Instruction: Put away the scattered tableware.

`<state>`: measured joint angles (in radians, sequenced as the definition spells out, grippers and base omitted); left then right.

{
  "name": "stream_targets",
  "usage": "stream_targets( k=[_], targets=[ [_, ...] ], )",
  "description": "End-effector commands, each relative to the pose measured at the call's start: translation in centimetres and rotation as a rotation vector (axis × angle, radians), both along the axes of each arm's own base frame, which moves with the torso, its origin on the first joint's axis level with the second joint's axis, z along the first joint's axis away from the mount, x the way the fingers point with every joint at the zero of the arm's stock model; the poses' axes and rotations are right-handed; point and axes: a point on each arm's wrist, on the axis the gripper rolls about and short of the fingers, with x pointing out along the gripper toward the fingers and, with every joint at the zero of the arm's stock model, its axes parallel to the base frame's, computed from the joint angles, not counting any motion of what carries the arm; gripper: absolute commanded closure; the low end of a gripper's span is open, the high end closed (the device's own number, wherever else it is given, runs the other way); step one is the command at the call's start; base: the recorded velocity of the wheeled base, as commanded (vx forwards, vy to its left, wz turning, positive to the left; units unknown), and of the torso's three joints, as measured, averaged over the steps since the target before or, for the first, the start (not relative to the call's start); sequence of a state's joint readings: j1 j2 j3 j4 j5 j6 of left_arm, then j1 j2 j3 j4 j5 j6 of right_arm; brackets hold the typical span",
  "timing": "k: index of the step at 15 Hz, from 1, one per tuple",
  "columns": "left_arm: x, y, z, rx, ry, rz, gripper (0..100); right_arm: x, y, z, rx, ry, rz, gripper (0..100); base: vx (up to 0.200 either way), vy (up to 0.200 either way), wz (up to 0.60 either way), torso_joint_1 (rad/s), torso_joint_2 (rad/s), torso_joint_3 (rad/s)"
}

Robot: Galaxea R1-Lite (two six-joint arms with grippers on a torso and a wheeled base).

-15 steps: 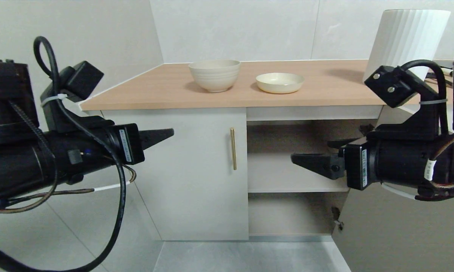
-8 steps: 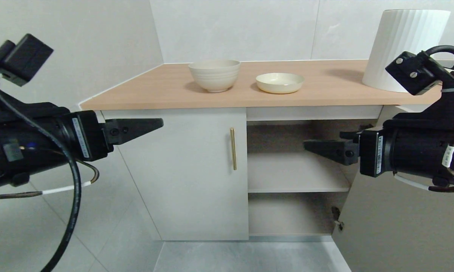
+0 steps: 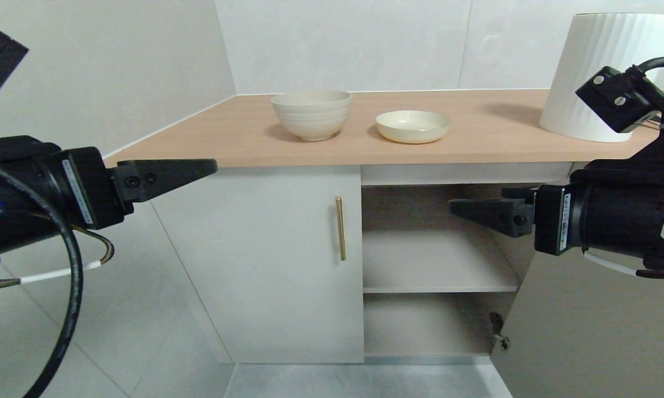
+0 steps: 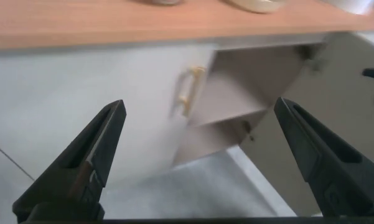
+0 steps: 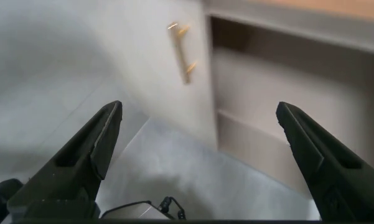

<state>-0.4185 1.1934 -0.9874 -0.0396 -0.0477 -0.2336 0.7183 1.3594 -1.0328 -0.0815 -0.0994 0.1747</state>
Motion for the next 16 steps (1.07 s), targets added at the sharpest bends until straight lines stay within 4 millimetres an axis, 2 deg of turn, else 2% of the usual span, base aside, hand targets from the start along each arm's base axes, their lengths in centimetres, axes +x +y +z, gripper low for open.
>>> stream_targets(
  k=[1, 5, 9, 14, 16],
  targets=[
    [0.0, 0.0, 0.0, 0.000, -0.002, 0.000, 0, 0.0, 0.0, 0.0, 0.001, -0.001, 0.002, 0, 0.200, 0.000, 0.00, 0.012, 0.00, -0.007],
    [0.0, 0.0, 0.1, -0.001, -0.004, -0.002, 0, -0.3, -0.2, 0.1, 0.009, -0.003, 0.007, 0, 0.200, 0.000, 0.00, 0.006, 0.00, 0.004],
    [-2.1, 0.9, 1.5, -0.034, -0.076, -0.011, 0, -1.0, -0.8, 0.2, 0.012, -0.017, 0.011, 0, 0.000, 0.000, 0.00, 0.000, 0.00, 0.000],
    [-1.9, 0.7, 1.3, -0.029, -0.063, -0.016, 0, -1.0, -0.8, 0.1, 0.004, -0.021, 0.013, 0, 0.000, 0.000, 0.00, 0.000, 0.00, 0.000],
    [-1.9, 0.6, 1.3, -0.031, -0.064, -0.017, 0, -1.0, -0.9, 0.1, 0.004, -0.021, 0.010, 0, 0.000, 0.000, 0.00, 0.010, -0.21, -0.215]
  ],
)
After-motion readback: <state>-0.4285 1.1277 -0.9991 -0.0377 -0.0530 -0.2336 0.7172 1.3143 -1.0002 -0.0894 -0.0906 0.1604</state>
